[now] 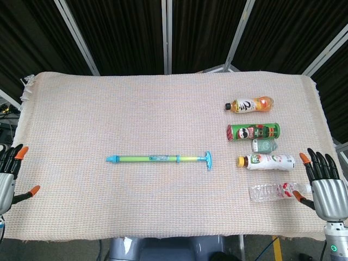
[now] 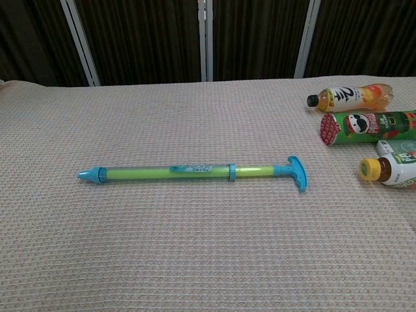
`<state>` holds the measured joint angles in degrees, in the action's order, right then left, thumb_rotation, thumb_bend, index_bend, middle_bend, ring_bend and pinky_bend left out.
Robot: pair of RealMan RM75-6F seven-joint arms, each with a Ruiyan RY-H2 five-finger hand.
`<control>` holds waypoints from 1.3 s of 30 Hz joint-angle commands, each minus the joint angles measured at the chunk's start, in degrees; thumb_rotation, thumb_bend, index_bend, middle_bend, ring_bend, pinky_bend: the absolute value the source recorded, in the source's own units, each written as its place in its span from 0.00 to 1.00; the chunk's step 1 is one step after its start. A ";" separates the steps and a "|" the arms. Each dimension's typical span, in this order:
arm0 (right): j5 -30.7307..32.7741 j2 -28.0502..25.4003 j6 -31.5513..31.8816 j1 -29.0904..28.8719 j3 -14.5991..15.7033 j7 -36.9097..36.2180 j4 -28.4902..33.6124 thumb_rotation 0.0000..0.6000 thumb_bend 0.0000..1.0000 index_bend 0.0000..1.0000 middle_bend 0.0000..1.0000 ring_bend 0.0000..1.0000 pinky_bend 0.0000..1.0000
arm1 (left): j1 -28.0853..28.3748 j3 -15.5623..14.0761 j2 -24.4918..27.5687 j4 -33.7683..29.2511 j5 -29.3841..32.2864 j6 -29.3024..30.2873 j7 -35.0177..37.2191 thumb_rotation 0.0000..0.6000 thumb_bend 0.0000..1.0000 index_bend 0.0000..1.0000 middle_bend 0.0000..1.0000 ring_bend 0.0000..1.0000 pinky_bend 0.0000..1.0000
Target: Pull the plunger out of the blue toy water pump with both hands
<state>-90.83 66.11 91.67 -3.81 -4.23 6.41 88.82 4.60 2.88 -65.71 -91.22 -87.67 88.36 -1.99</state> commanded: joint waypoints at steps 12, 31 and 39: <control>0.44 0.31 -2.76 -1.20 0.03 -3.42 -0.06 1.00 0.00 0.00 0.51 0.55 0.28 | 0.37 -0.22 0.57 -0.56 1.12 -1.61 -0.58 1.00 0.00 0.00 0.00 0.00 0.00; 16.35 7.63 -45.95 -31.98 -9.68 1.38 3.09 1.00 0.00 0.20 0.96 1.00 1.00 | 1.87 1.87 -0.81 1.97 6.87 -5.55 -1.68 1.00 0.00 0.00 0.00 0.00 0.00; 27.18 19.92 -50.41 -39.81 -10.00 10.79 -6.40 1.00 0.06 0.33 0.97 1.00 1.00 | 2.45 2.36 -1.41 2.99 8.79 -7.12 -2.47 1.00 0.00 0.00 0.00 0.00 0.00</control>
<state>-66.26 82.80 42.62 -41.66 -13.83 14.21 85.28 6.96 5.17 -67.04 -88.35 -79.02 81.38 -4.38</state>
